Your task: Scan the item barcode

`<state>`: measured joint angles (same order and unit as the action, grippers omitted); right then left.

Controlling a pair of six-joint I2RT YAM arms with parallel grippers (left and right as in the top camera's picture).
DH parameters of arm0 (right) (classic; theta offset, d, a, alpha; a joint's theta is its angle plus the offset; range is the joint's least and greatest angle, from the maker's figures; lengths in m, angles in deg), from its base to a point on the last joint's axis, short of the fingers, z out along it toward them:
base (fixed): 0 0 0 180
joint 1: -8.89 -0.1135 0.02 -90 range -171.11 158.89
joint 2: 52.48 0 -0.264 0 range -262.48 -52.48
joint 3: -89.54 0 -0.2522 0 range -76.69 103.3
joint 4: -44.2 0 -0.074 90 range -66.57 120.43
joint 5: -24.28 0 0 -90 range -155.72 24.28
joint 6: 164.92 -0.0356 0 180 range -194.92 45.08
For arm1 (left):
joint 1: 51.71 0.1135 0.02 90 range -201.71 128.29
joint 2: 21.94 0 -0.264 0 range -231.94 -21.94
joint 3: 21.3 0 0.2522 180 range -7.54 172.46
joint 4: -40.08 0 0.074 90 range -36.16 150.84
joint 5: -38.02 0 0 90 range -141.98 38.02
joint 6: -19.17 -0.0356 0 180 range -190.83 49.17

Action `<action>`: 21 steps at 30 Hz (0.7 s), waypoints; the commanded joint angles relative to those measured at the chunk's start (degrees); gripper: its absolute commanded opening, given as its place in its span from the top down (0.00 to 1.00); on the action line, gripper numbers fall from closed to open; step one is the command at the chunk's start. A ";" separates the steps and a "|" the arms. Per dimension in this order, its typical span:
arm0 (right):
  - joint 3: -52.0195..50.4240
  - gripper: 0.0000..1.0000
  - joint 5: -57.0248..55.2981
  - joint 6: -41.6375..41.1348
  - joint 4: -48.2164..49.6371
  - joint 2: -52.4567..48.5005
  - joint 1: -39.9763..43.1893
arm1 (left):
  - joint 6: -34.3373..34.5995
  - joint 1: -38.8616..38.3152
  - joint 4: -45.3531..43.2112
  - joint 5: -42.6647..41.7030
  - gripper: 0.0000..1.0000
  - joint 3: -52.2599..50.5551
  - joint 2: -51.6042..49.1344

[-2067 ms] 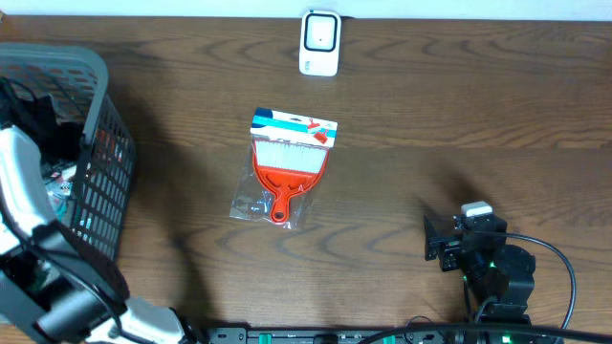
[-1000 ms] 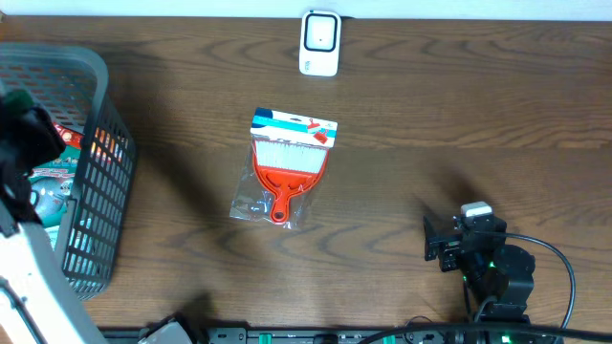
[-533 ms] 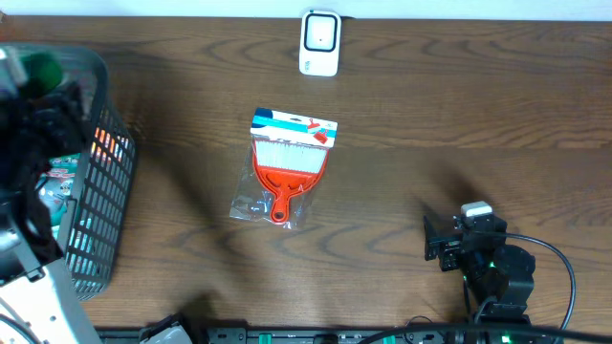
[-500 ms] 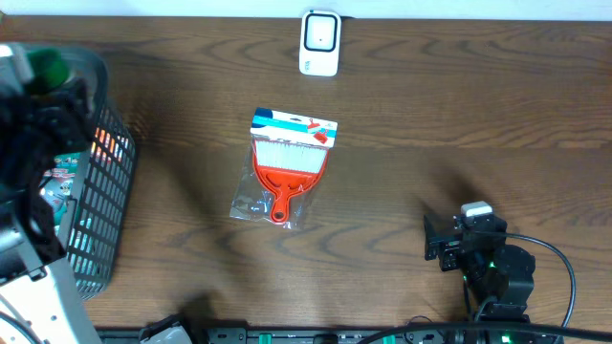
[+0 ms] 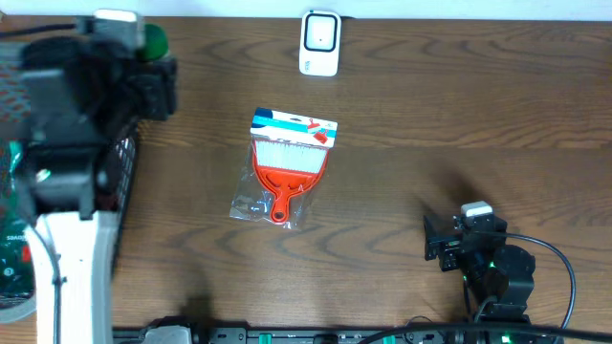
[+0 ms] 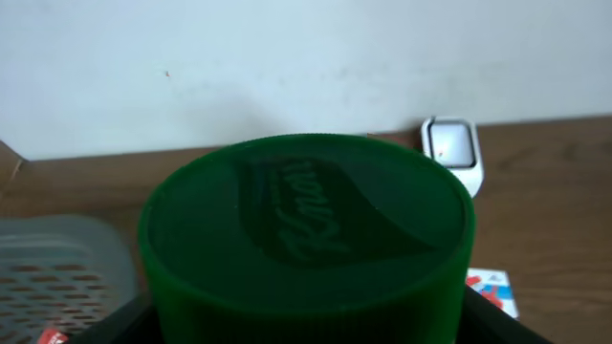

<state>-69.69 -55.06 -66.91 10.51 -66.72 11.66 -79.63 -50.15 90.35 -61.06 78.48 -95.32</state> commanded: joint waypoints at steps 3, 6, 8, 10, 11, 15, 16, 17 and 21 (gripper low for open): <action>-0.44 0.01 -0.09 -0.26 0.00 -0.02 0.15 | 0.59 -5.77 -4.15 13.57 0.88 -1.07 -1.46; -0.44 0.01 -0.09 -0.26 -0.04 -0.02 0.15 | 2.56 -7.08 -8.04 16.72 0.89 -3.85 -1.33; -0.44 0.01 -0.09 -0.24 -0.07 -0.02 0.15 | 4.02 -7.15 -11.74 18.36 0.89 -6.03 -0.92; -0.44 0.01 -0.09 -0.26 -0.11 -0.02 0.15 | 5.09 -7.15 -16.26 19.17 0.89 -8.63 -0.28; -0.44 0.01 -0.09 -0.24 -0.17 0.00 0.15 | 5.20 -7.15 -18.36 19.17 0.89 -9.84 0.04; -0.44 0.01 -0.09 -0.24 -0.26 -0.02 0.15 | 6.16 -7.17 -24.22 18.99 0.89 -14.47 0.55; -0.44 0.01 -0.11 -0.24 -0.31 -0.02 0.15 | 6.19 -7.17 -25.00 18.99 0.89 -15.61 0.52; -0.44 0.01 -0.11 -0.24 -0.37 -0.02 0.15 | 6.21 -7.17 -25.88 18.99 0.89 -17.00 0.52; -0.44 0.01 -0.11 -0.24 -0.55 -0.02 0.15 | 6.51 -7.17 -29.68 18.99 0.89 -23.41 0.52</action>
<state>-69.71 -55.06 -66.91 10.12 -66.72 11.66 -74.16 -57.19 62.64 -43.40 58.42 -95.98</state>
